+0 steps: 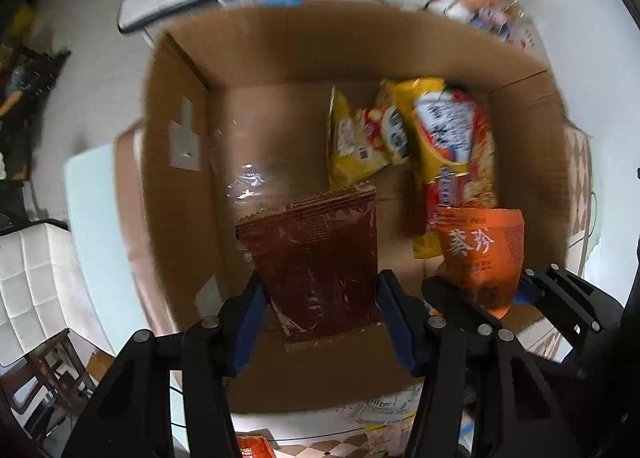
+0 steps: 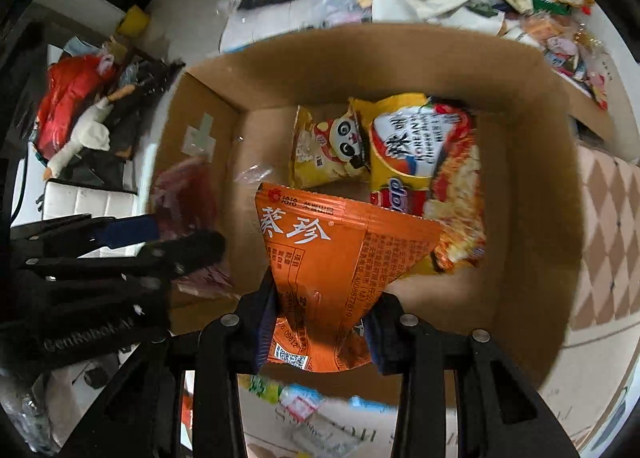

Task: Organize snacks
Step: 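Carry both packets into the box and open both grippers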

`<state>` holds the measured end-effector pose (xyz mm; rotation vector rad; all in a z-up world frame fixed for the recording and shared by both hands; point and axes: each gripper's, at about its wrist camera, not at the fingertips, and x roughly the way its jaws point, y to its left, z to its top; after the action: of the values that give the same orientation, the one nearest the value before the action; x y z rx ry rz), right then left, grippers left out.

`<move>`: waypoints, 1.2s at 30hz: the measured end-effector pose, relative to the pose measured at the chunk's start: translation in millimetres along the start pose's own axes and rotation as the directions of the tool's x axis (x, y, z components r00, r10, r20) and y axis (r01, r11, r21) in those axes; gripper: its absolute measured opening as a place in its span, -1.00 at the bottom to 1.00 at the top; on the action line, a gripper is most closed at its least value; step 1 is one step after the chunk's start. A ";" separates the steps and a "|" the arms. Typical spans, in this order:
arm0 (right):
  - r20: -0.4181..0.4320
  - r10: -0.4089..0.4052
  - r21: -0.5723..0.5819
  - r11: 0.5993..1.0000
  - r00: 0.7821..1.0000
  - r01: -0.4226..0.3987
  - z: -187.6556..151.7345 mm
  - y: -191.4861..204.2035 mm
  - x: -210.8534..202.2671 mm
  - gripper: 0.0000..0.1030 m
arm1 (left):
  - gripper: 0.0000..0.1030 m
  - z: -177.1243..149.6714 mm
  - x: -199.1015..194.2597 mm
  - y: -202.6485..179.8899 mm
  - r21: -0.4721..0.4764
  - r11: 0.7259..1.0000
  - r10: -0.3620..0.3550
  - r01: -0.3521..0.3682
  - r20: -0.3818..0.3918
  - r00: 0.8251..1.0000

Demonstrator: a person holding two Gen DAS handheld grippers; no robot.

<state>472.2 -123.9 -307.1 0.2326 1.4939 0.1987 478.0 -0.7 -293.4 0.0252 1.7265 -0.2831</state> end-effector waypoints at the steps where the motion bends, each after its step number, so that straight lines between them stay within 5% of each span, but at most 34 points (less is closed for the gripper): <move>1: -0.013 -0.005 -0.001 1.000 1.000 0.005 2.1 -0.4 10.4 -0.22 | 0.02 4.6 8.4 3.3 -0.002 1.000 -0.007 0.007 -0.026 1.000; 17: -0.167 -0.014 0.011 1.000 0.986 0.016 8.7 -6.5 92.9 -0.14 | 0.08 24.3 61.1 28.9 -0.063 0.998 -0.017 0.006 -0.165 0.986; 21: -0.160 -0.044 0.008 0.999 0.986 0.046 10.0 -4.9 91.7 0.72 | 0.19 25.8 54.0 27.1 -0.056 0.998 -0.013 0.006 -0.133 0.991; 28: -0.138 -0.091 0.021 0.995 0.986 0.095 2.8 -20.3 74.2 0.79 | 0.74 23.3 26.0 12.3 -0.026 0.999 0.039 -0.040 -0.055 0.998; 36: -0.038 -0.124 0.028 0.992 0.992 0.125 -13.0 -27.5 26.7 0.81 | 0.74 -4.3 -34.8 2.1 -0.052 0.998 0.051 -0.045 0.121 0.991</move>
<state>460.8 -142.6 -341.1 0.1606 1.5423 0.0803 480.3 7.2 -259.3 0.0131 1.6087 -0.2021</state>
